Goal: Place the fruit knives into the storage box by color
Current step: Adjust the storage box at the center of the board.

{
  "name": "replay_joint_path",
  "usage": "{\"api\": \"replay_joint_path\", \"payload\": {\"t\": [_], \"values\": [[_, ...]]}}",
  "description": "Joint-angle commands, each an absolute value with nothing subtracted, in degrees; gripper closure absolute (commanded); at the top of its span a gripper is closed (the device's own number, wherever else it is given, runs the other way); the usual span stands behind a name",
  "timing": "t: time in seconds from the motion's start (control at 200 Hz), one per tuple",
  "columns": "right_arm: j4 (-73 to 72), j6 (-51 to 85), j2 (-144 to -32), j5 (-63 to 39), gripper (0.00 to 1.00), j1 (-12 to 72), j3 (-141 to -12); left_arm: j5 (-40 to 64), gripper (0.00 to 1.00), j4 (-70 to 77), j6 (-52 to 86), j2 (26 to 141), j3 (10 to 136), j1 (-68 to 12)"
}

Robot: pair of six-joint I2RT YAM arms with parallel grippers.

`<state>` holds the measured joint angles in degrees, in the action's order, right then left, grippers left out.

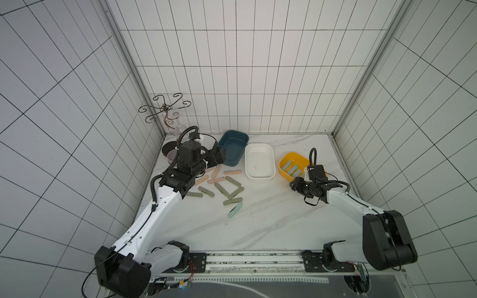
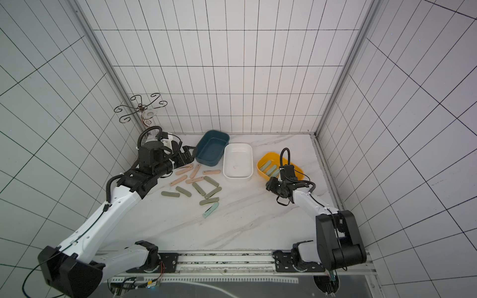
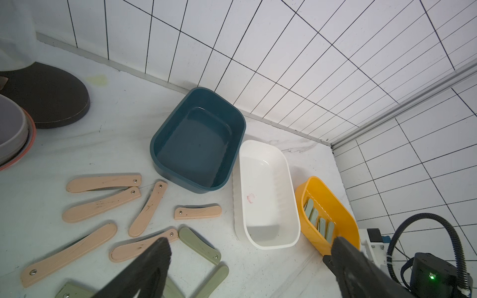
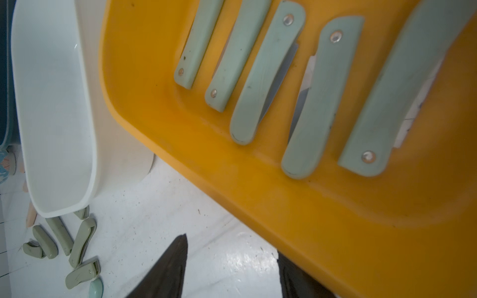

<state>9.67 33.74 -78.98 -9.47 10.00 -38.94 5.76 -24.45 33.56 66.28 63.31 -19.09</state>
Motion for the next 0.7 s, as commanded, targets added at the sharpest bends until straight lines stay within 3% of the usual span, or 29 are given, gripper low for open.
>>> {"api": "replay_joint_path", "payload": {"t": [0.0,0.695], "values": [[8.6,32.4,-81.7,-7.9,0.43,8.2,-38.9,5.5,0.03,-24.1,33.2,66.2,65.2,-19.3],[7.0,31.5,-95.0,-8.7,0.45,-0.1,-52.8,5.3,0.03,-23.4,33.3,66.2,65.3,-19.3]]}}
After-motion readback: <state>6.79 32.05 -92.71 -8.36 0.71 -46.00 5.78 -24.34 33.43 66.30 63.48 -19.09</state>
